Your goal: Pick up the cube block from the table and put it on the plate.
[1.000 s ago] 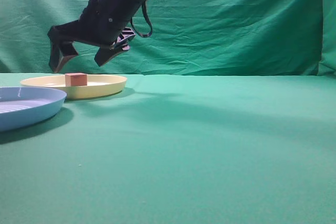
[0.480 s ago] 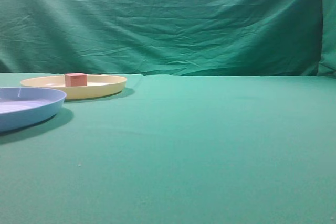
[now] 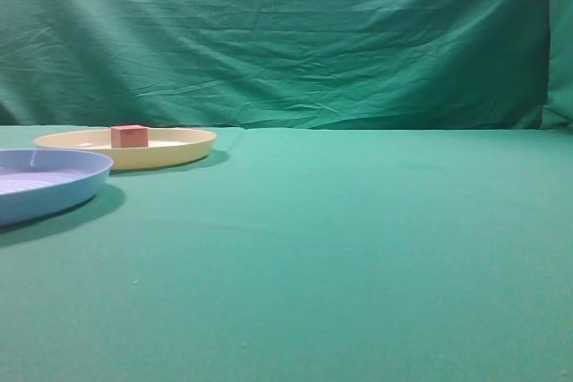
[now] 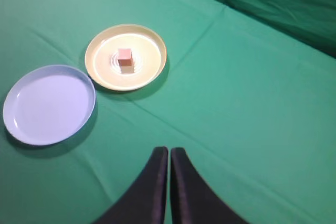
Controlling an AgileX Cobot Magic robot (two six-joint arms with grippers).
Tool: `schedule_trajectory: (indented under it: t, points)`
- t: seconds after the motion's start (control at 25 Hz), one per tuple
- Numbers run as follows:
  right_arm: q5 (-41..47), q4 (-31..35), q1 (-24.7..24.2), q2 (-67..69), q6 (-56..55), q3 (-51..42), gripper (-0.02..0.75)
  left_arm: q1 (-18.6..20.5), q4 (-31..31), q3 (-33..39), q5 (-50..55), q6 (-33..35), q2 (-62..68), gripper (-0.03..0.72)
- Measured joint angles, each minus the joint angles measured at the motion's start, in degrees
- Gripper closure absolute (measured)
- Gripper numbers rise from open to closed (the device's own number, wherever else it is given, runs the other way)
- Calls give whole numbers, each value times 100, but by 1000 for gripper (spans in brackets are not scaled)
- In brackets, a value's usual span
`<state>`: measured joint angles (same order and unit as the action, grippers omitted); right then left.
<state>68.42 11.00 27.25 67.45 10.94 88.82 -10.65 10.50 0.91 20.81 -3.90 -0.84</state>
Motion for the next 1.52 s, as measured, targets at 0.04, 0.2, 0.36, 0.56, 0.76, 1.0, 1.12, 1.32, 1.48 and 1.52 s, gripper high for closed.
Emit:
schedule_trajectory:
  t: [0.04, 0.2, 0.36, 0.56, 0.76, 1.0, 1.12, 1.32, 1.48, 1.52]
  points:
    - [-235, 0, 0, -332, -9, -356, 738, 0, 0, 0, 0, 0, 0, 688]
    - [-1112, 0, 0, -1553, -9, -1865, 738, 0, 0, 0, 0, 0, 0, 688]
    - [-1719, 0, 0, -2529, -9, -2925, 738, 0, 0, 0, 0, 0, 0, 688]
    - [-1405, -196, 0, -3348, -9, -3412, 738, 0, 0, 0, 0, 0, 0, 688]
    - [-1066, -379, 0, -3883, -9, -3559, 738, 0, 0, 0, 0, 0, 0, 688]
    - [-1725, -734, -381, -4768, -20, -4273, 738, 0, 0, 0, 0, 0, 0, 688]
    - [-2373, -747, -920, -5319, -20, -4979, 738, 0, 0, 0, 0, 0, 0, 688]
    - [-3255, -747, -1642, -6070, -20, -6265, 738, 0, 0, 0, 0, 0, 0, 688]
    - [-3507, -747, -2030, -6465, -20, -7199, 738, 0, 0, 0, 0, 0, 0, 688]
    - [-3575, -747, -2097, -6550, -20, -7420, 738, 0, 0, 0, 0, 0, 0, 688]
